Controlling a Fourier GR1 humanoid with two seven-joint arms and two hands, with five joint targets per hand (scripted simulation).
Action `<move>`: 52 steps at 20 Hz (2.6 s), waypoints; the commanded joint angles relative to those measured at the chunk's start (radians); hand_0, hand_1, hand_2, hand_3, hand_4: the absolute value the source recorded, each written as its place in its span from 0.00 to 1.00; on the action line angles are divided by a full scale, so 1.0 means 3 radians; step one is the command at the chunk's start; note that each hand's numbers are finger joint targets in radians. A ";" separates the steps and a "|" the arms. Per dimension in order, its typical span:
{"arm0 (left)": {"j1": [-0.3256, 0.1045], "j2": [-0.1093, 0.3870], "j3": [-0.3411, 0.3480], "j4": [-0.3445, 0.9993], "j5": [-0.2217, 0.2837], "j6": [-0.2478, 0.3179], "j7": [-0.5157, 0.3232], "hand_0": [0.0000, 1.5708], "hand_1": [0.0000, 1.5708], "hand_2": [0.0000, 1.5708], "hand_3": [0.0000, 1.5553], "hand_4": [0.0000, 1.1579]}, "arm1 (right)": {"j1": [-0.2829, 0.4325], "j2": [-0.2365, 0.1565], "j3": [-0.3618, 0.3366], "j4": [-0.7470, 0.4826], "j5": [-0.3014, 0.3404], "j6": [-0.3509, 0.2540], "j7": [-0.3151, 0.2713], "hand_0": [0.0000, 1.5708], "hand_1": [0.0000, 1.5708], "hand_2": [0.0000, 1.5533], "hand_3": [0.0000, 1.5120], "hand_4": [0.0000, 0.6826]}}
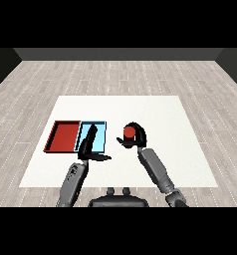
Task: Pick the red can and put it in the red box
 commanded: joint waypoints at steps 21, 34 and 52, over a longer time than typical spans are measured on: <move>-0.0640 -0.0005 -0.0903 0.0550 0.0296 0.0800 0.0069 0.00 0.00 0.00 0.00 0.00 | 0.0039 0.0050 0.0546 -0.0450 -0.0065 -0.0124 0.0116 0.90 0.90 0.92 0.92 0.91; -0.0994 -0.0005 -0.0867 0.0964 0.0269 0.0758 0.0129 0.00 0.00 0.00 0.00 0.00 | -0.0247 0.0050 0.0702 -0.0483 -0.0245 -0.0302 0.0157 0.92 0.92 0.92 0.91 0.87; -0.1200 0.0000 -0.1309 0.1089 0.0406 0.1587 0.0357 1.00 1.00 0.98 0.93 0.86 | -0.0337 0.0046 0.0996 -0.0598 -0.0443 -0.0561 0.0088 0.93 0.93 0.93 0.92 0.82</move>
